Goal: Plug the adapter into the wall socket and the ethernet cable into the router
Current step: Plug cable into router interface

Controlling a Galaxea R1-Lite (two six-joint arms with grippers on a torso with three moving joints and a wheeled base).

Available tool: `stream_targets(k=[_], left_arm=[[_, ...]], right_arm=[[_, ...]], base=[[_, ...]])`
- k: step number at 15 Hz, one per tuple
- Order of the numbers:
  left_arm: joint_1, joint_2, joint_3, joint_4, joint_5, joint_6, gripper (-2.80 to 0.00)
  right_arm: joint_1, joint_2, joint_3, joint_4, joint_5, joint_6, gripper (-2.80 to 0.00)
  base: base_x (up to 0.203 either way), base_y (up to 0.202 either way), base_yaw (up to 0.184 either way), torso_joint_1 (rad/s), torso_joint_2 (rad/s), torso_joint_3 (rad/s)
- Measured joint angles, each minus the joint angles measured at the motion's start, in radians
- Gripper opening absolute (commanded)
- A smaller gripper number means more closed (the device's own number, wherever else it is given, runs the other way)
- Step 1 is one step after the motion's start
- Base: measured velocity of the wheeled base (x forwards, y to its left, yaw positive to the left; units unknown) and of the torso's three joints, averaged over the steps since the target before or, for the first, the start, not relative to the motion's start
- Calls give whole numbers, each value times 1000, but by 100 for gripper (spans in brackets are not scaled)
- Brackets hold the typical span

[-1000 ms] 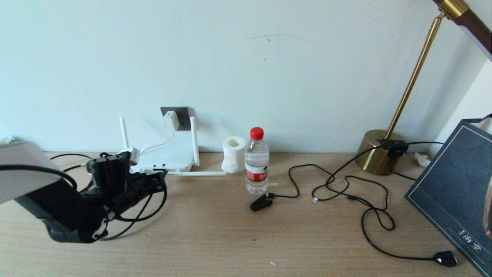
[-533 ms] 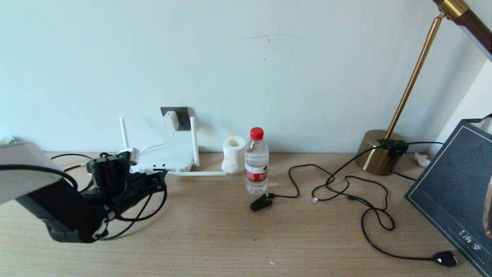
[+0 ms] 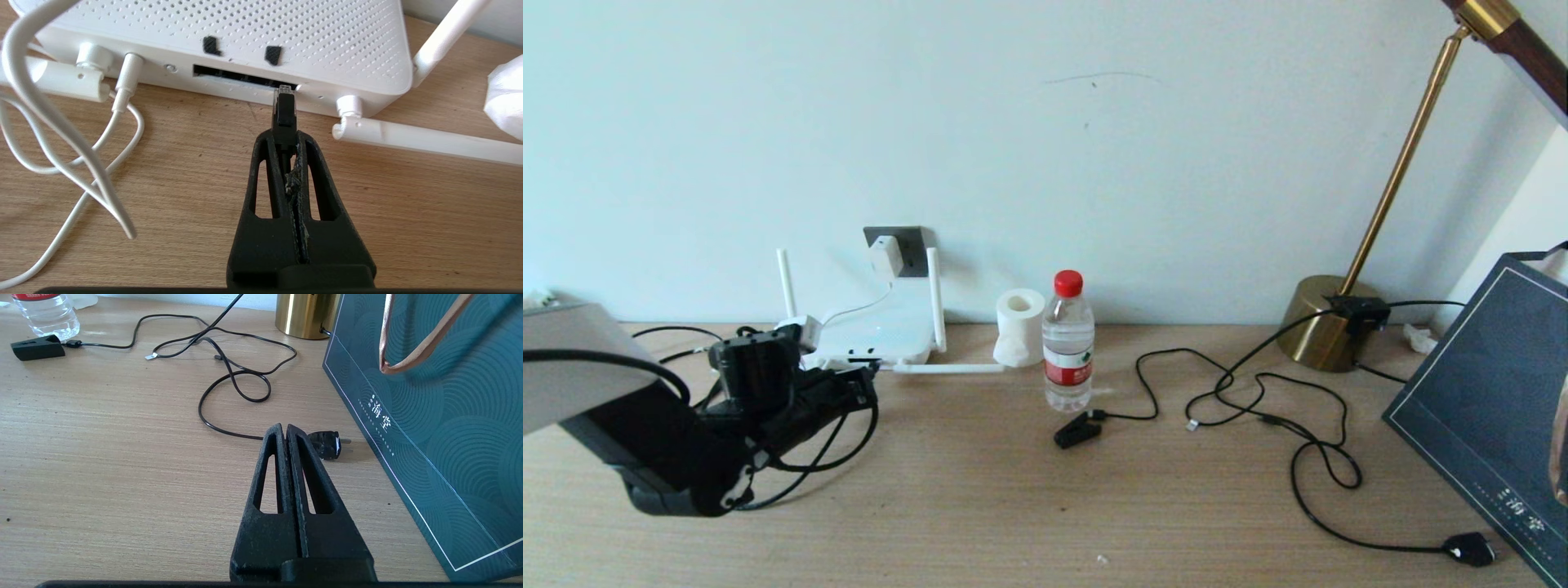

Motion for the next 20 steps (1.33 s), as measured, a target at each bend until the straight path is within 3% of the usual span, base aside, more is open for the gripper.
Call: stream_targets(k=[20], left_arm=[[6,1,-4,3,-1,3,-280]], right_arm=[[0,0,0,0,0,0,-280]], base=[[0,0,0,0,0,0]])
